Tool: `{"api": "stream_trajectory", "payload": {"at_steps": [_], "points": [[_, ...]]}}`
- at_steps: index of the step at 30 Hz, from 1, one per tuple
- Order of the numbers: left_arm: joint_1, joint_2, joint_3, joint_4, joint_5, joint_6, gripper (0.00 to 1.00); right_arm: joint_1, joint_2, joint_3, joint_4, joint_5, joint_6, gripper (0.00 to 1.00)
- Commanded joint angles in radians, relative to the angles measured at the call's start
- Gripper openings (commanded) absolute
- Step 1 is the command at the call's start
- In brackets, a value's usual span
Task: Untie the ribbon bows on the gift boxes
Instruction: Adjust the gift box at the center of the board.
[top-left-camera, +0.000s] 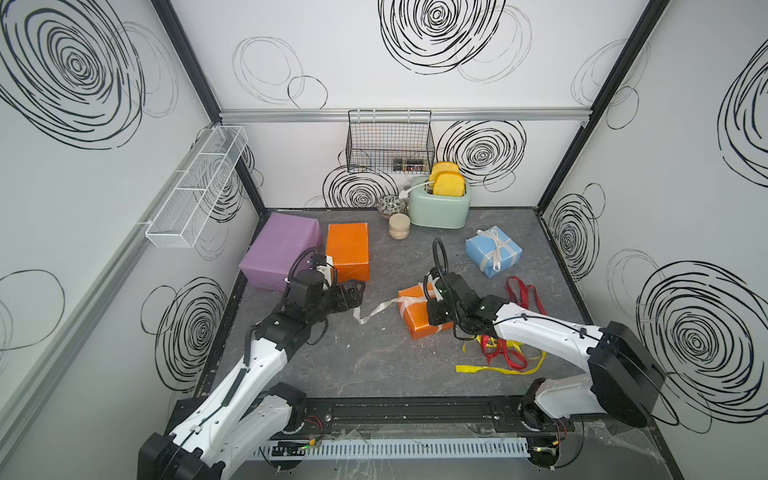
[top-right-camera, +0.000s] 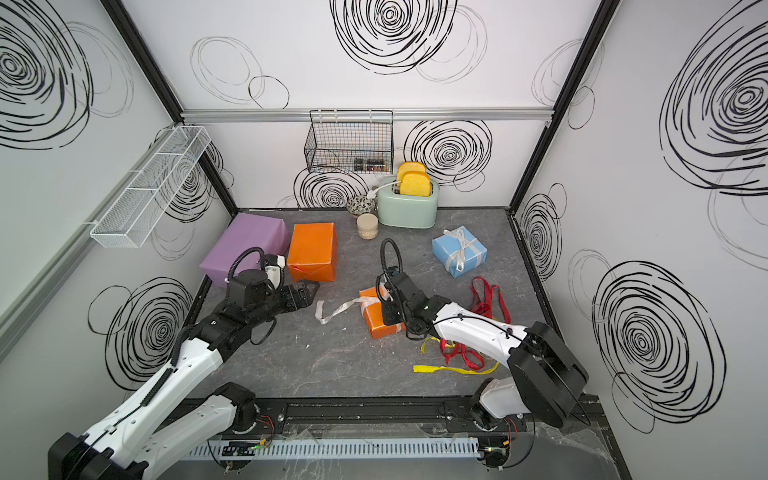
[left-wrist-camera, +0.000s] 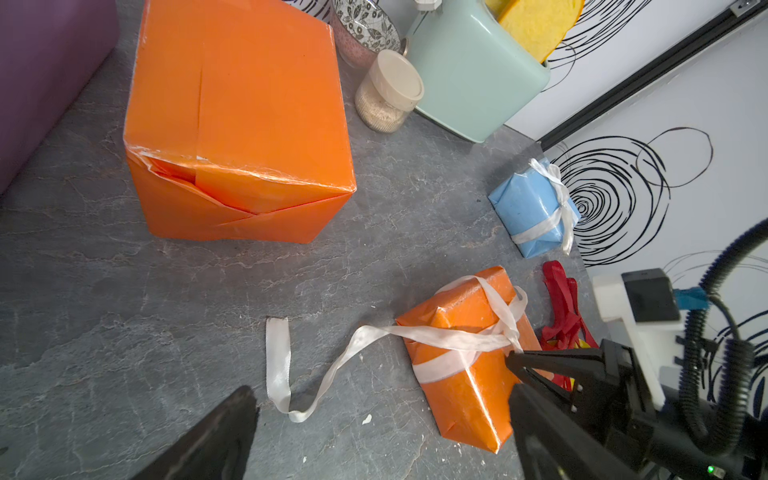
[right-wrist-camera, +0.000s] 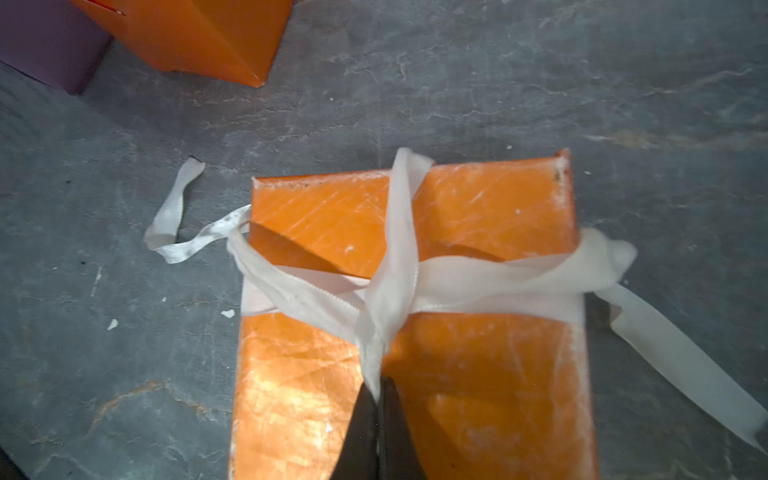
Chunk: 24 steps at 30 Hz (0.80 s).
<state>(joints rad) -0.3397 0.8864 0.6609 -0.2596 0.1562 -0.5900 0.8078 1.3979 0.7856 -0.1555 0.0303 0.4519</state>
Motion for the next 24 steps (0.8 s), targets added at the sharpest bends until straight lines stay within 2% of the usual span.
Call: {"api": "stream_trajectory", "payload": {"at_steps": [1, 7, 12, 15, 19, 24], "points": [[0.017, -0.019, -0.006, 0.033, -0.006, -0.008, 0.98, 0.004, 0.044, 0.063, 0.090, -0.114, -0.026, 0.00], [0.043, -0.023, -0.010, 0.037, -0.002, -0.013, 0.99, 0.001, 0.153, 0.188, 0.103, -0.143, -0.062, 0.00], [0.043, -0.020, -0.010, 0.037, -0.007, -0.013, 0.99, 0.001, 0.131, 0.180, 0.107, -0.172, -0.071, 0.00], [0.044, -0.014, -0.010, 0.037, -0.004, -0.011, 0.99, 0.001, 0.077, 0.132, 0.096, -0.191, -0.055, 0.00], [0.041, -0.004, -0.013, 0.045, 0.011, -0.006, 1.00, 0.006, -0.019, 0.005, 0.134, -0.276, -0.024, 0.00], [0.020, 0.028, -0.024, 0.099, 0.096, -0.008, 0.99, 0.028, -0.085, -0.149, 0.241, -0.348, 0.033, 0.00]]}}
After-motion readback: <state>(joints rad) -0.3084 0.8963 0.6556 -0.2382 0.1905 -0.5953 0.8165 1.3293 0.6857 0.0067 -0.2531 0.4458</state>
